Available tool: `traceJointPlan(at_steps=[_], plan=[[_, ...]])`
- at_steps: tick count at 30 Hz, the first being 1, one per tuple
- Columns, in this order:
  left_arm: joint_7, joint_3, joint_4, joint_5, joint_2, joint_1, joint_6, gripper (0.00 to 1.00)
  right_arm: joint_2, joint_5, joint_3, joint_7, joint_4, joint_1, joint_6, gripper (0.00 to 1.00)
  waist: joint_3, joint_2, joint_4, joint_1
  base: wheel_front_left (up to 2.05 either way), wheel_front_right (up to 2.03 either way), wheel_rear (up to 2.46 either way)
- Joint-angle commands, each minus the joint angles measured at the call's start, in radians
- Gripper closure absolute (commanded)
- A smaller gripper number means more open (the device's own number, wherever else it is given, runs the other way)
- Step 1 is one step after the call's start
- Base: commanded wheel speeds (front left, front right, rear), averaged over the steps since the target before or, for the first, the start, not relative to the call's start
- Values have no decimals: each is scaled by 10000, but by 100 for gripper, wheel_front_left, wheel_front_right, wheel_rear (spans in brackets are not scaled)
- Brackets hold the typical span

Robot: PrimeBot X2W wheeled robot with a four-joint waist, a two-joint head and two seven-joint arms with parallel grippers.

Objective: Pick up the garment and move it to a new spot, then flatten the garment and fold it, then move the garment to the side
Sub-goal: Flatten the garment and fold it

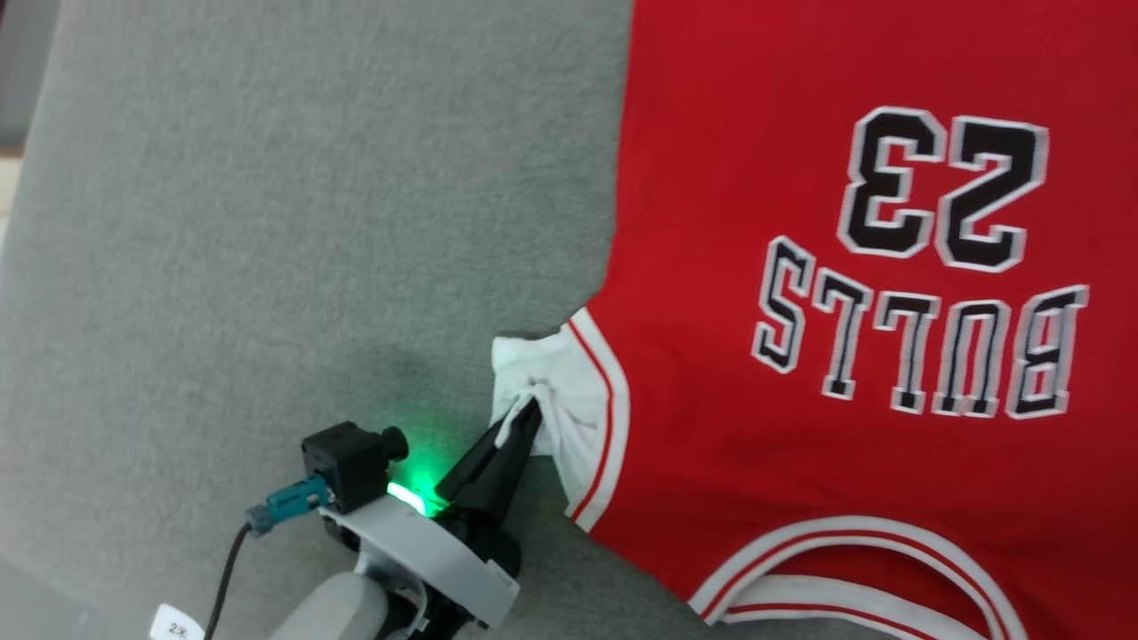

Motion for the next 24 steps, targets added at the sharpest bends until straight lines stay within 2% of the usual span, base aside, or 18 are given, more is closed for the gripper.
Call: traceJointPlan(at_steps=[1, 6, 11, 12, 13, 14, 20, 24], plan=[[238, -92, 791, -74, 72, 343, 194, 100, -8, -211, -71, 27, 386, -212, -15, 0, 832, -1, 787, 0, 0, 0, 0], [171, -114, 780, -58, 41, 291, 198, 100, 368, -755, 146, 751, 1937, -422, -9, 0, 1030, -1, 762, 0, 0, 0, 0], [195, -156, 903, -85, 38, 216, 135, 100, 645, -561, 607, 1183, 2465, -361, 22, 0, 1085, -1, 624, 0, 0, 0, 0], [208, -177, 918, -80, 24, 177, 132, 100, 669, -489, 701, 1182, 2469, -355, 25, 32, 1086, -1, 607, 0, 0, 0, 0], [210, -191, 929, -82, -1, 134, 113, 100, 662, -424, 758, 1071, 2449, -373, 33, 73, 1082, -1, 593, 0, 0, 0, 0], [204, -193, 936, -93, -23, 96, 94, 100, 598, -401, 745, 904, 2450, -404, 31, 100, 1074, -1, 578, 0, 0, 0, 0], [68, -46, 1014, -149, -25, -9, 56, 100, 403, -278, 554, 22, 2660, -476, 5, 100, 767, -1, 340, 0, 0, 0, 0], [-134, 255, 1104, -194, 30, -55, 204, 100, 461, 111, 884, -421, 2519, -81, 5, 100, 202, -1, 6, 0, 0, 0, 0]])
